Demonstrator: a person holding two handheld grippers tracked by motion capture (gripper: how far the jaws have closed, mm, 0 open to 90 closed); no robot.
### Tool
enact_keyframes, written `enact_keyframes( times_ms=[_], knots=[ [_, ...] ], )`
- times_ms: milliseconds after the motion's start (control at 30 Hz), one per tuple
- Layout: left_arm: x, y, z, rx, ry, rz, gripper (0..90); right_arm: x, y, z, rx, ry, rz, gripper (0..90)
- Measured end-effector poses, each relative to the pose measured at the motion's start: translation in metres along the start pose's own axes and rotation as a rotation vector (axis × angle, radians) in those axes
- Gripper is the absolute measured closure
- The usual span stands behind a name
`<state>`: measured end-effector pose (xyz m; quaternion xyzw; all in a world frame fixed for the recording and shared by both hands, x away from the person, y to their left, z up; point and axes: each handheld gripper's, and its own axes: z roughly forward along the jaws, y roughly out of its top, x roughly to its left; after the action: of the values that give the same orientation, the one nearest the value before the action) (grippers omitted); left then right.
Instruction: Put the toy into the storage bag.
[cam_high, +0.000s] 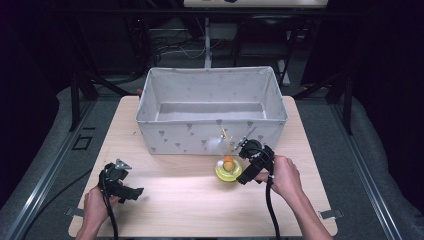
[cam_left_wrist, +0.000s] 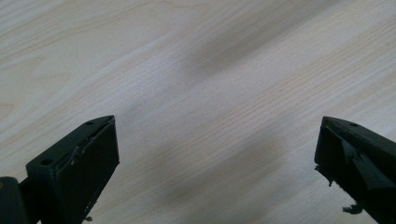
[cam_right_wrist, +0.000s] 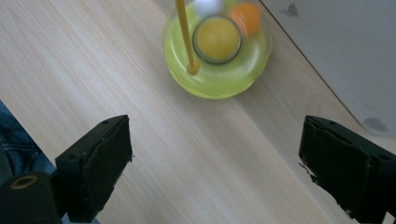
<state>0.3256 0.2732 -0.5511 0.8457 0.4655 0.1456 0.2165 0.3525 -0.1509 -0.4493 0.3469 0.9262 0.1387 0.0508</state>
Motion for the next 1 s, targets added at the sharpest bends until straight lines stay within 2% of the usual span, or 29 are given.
enact_keyframes(
  times_ms=[233,267,433,533,800,1000],
  knots=[
    [0.000,-0.001,-0.001,0.003,0.000,0.005,0.0,0.004,0.015,-0.005,-0.017,0.007,-0.029,10.6],
    [-0.001,-0.002,-0.001,0.000,0.005,0.005,0.0,0.006,0.022,-0.007,-0.028,0.010,-0.036,10.5],
    [-0.002,-0.001,-0.002,0.000,0.005,0.008,0.0,0.008,0.032,-0.009,-0.026,0.012,-0.051,11.2],
    [-0.003,-0.001,-0.002,0.002,0.005,0.011,0.0,0.008,0.041,-0.014,-0.013,0.012,-0.066,25.7],
    [-0.004,-0.001,0.000,0.009,0.002,0.017,0.0,0.013,0.053,-0.024,-0.017,-0.014,-0.091,43.3],
    [-0.003,-0.001,-0.001,0.005,0.003,0.016,0.0,0.016,0.061,-0.024,0.018,-0.026,-0.128,57.8]
  ],
)
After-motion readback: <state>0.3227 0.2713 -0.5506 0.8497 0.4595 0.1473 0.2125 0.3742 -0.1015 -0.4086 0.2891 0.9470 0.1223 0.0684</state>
